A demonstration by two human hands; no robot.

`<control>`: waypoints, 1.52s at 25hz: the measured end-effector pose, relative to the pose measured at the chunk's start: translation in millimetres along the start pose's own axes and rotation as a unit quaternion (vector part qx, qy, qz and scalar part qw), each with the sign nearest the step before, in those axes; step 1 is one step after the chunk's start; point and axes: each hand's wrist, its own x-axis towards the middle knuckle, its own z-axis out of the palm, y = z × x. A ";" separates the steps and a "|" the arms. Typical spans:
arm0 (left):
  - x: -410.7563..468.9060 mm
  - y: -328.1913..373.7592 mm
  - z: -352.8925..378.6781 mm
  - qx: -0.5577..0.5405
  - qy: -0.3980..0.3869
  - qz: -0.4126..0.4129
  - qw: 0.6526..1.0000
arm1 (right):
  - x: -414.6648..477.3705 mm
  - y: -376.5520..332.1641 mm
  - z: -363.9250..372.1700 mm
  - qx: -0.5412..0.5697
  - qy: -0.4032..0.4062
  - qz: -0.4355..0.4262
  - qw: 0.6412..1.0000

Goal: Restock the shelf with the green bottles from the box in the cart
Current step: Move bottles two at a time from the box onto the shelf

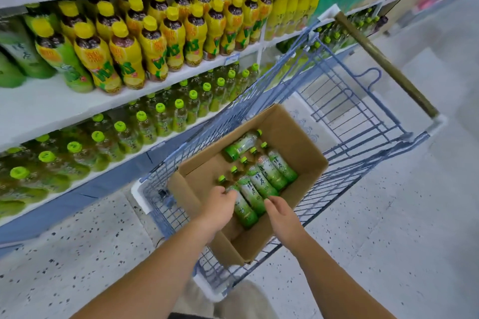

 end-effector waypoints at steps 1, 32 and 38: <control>12.7 -0.5 3.2 0.008 0.005 -0.017 1.000 | 12.8 3.0 -0.7 -0.016 -0.008 0.001 1.000; 266.7 -131.8 141.2 -0.123 0.234 -0.234 0.936 | 303.4 89.1 60.9 -0.375 -0.123 -0.084 0.915; 262.7 -119.7 123.5 -0.107 0.229 -0.220 0.942 | 310.1 89.5 70.0 -0.260 -0.173 -0.044 0.949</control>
